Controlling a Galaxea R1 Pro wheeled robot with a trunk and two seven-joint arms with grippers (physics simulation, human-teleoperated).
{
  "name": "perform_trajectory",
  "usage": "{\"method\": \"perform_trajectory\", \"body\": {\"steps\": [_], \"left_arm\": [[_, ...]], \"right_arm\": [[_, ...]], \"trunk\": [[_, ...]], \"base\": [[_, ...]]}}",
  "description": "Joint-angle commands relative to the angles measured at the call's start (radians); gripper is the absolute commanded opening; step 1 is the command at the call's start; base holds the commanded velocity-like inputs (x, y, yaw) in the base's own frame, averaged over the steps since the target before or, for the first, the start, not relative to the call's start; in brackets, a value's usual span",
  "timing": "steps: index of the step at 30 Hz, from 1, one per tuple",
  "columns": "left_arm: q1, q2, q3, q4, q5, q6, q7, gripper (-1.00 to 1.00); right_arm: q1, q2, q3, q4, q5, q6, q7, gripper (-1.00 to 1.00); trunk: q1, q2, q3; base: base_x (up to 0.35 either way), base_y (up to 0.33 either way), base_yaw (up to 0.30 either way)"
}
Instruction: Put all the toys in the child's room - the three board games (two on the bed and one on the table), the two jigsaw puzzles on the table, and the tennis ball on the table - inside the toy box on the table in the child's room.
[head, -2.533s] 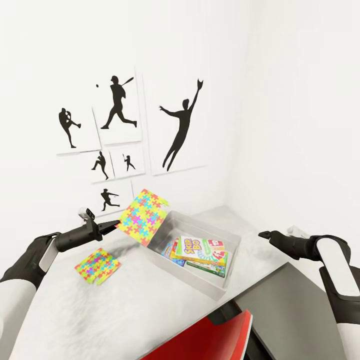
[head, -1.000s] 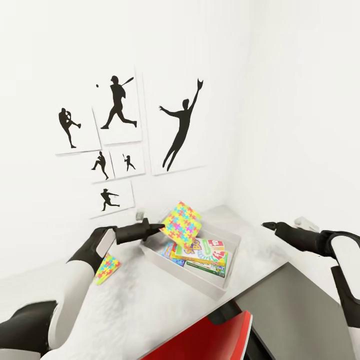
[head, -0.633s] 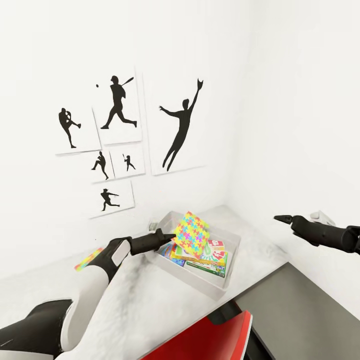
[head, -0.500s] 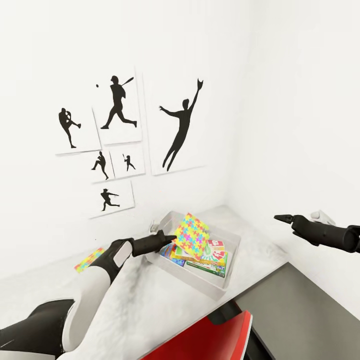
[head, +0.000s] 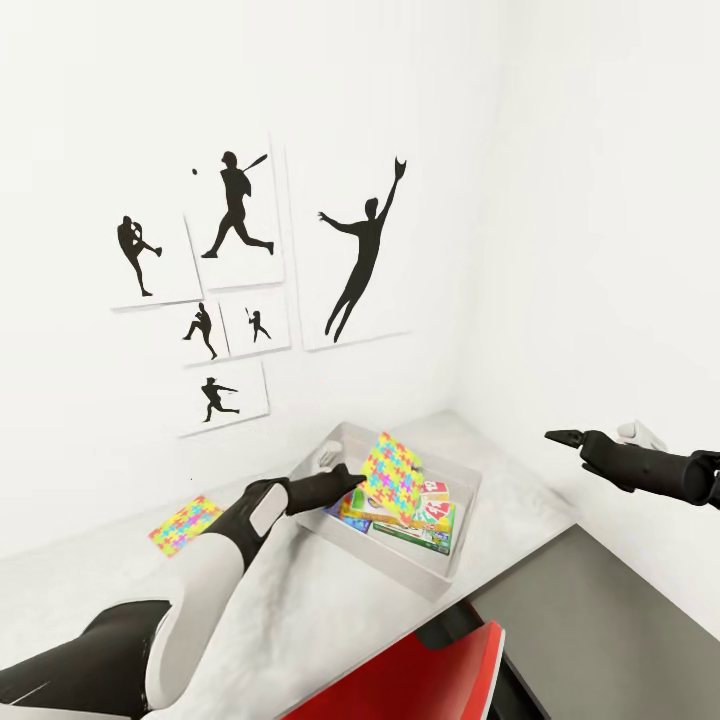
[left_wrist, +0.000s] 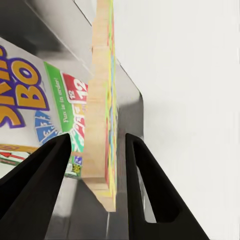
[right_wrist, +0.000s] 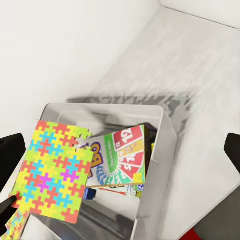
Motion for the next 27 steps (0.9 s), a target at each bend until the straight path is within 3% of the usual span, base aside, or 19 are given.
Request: {"method": "perform_trajectory", "body": {"steps": [1,12,20,27], "left_arm": [[-0.001,-0.002,0.008,0.000,0.000,0.007,0.006,-1.00],[-0.001,-0.012,0.008,-0.004,0.000,0.002,0.034,-1.00],[-0.001,-0.012,0.007,-0.009,0.000,0.000,0.089,-1.00],[-0.001,-0.012,0.007,-0.045,0.000,0.002,0.096,-1.00]], "right_arm": [[-0.001,0.000,0.000,-0.001,-0.010,0.003,-0.010,1.00],[-0.001,-0.001,-0.001,-0.001,-0.010,0.003,-0.010,1.00],[-0.001,-0.003,-0.002,-0.001,-0.010,0.003,-0.010,1.00],[-0.001,-0.002,0.000,-0.001,-0.010,0.003,-0.010,1.00]], "trunk": [[0.001,-0.002,-0.002],[0.001,-0.002,-0.003],[0.001,-0.002,-0.014],[0.001,-0.002,-0.025]], "base": [[0.000,0.000,0.000],[0.000,0.000,0.000],[0.000,0.000,0.000],[0.000,0.000,0.000]]}}
